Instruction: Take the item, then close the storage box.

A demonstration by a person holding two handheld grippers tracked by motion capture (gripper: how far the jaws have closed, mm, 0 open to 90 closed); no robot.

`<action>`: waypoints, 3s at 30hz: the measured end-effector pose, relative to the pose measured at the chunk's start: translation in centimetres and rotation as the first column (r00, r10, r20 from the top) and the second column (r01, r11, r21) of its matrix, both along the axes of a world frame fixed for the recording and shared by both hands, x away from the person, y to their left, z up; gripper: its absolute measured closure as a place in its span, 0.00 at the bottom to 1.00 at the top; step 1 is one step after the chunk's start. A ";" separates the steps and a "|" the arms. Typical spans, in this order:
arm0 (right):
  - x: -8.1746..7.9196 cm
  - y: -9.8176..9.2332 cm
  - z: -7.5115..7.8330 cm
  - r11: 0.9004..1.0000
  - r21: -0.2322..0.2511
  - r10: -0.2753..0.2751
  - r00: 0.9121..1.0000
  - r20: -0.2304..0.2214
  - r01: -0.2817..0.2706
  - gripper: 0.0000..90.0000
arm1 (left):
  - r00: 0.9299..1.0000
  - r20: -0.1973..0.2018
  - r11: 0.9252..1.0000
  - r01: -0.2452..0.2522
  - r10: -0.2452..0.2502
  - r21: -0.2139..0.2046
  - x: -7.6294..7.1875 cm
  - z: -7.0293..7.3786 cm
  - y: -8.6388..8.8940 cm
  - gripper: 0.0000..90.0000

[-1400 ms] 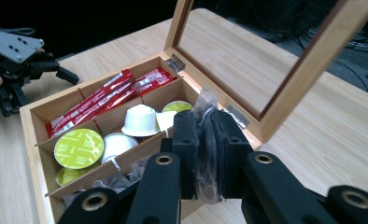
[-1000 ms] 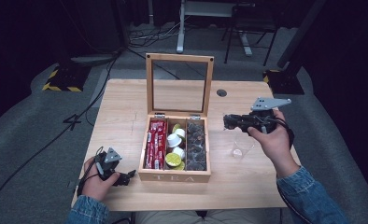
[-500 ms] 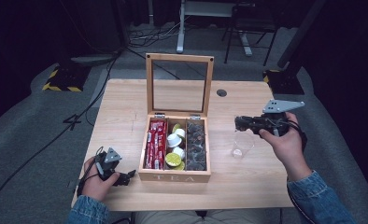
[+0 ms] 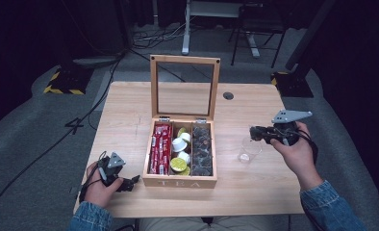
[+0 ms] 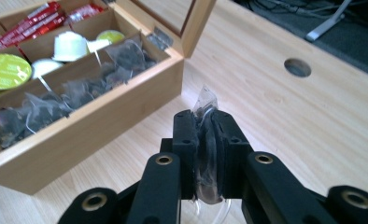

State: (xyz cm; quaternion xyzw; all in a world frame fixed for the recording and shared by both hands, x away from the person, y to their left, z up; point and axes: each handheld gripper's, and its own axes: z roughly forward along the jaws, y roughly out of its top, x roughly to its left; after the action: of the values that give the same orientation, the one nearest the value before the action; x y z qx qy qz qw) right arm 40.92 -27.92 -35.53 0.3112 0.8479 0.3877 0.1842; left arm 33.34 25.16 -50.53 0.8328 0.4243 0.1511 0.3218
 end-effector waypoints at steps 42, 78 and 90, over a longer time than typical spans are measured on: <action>0.5 -0.5 -4.1 0.997 0.059 -0.042 0.995 -0.091 0.047 0.48 | 1.000 -0.002 1.000 -0.001 0.001 -0.004 0.0 0.0 0.0 0.02; 7.9 4.5 2.5 0.964 0.263 0.028 0.999 0.040 -0.037 0.33 | 1.000 0.000 1.000 -0.029 0.029 0.001 0.2 0.0 0.1 0.00; 13.1 7.3 3.9 0.967 0.253 0.016 0.998 0.060 -0.030 0.37 | 1.000 -0.001 1.000 -0.029 0.029 0.001 0.2 0.0 0.1 0.00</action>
State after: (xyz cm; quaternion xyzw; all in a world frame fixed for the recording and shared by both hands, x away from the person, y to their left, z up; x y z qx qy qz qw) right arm 54.04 -20.59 -31.61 0.3111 0.7891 0.5041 0.1627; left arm 33.49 25.27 -50.56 0.8269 0.4363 0.1555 0.3189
